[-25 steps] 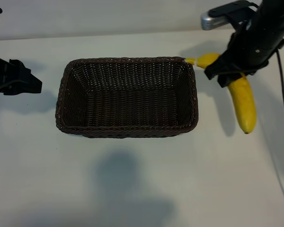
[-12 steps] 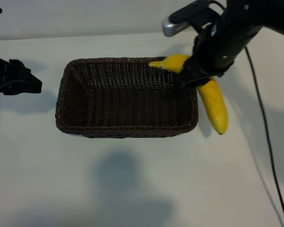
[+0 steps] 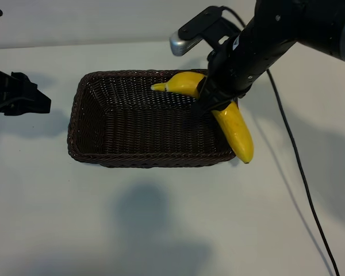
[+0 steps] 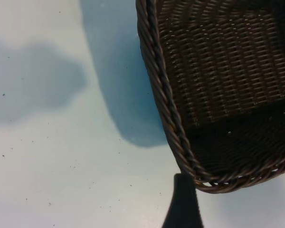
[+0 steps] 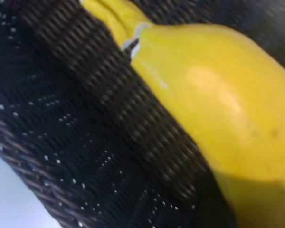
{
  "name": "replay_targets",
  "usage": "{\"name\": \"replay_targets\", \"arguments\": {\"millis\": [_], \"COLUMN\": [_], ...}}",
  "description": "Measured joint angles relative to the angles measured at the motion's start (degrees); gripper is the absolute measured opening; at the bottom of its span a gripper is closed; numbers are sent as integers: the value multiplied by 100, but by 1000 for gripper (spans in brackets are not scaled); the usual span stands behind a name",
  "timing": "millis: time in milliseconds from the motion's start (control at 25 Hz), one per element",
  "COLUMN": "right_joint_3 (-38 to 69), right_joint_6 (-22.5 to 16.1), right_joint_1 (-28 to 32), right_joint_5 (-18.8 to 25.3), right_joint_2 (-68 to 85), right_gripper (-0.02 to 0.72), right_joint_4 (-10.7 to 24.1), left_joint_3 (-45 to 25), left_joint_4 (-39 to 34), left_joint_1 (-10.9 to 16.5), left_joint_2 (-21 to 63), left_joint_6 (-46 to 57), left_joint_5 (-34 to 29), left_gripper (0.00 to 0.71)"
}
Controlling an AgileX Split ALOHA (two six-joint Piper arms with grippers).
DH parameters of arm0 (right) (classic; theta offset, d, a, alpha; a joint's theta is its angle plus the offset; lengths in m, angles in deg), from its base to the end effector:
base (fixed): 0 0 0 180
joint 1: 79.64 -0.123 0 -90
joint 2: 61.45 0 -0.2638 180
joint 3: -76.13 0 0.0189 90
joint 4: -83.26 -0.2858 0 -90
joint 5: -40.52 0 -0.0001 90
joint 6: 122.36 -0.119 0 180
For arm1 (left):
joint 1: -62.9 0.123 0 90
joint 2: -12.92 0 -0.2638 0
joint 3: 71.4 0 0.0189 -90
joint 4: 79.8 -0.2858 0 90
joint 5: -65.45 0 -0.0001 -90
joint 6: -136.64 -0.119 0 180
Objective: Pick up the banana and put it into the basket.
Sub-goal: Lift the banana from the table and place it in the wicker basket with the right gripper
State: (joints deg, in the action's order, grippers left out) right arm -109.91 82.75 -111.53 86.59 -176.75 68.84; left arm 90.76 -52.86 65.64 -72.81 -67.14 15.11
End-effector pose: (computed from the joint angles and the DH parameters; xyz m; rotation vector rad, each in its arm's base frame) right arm 0.3617 0.2502 0.1794 -1.1280 2.4617 0.3324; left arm 0.3188 -0.0263 0.2401 0.1905 2.5728 -0.4124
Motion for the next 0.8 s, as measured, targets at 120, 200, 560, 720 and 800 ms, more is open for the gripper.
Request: {"name": "replay_targets", "arguments": {"millis": [120,200,560,720,800], "right_joint_3": [-99,-234,-568,-645,-816], "right_joint_6": [253,294,656,869,883], "right_joint_1": [0,0,-143,-279,-349], "right_joint_5": [11,28,63,54,78], "right_joint_2": [-92,-103,-161,-391,-552], "right_gripper": [420,420,420,420,420], "right_joint_4": [-145,-178,-321,-405,-432], "left_joint_3": [0,0,0,0,0], "left_joint_4": [0,0,0,0,0], "left_joint_1": [0,0,0,0,0], "left_joint_2": [0,0,0,0,0], "left_joint_6": [0,0,0,0,0], "left_joint_5": [0,0,-5,-5,-5], "left_gripper": [587,587,587,587,587]}}
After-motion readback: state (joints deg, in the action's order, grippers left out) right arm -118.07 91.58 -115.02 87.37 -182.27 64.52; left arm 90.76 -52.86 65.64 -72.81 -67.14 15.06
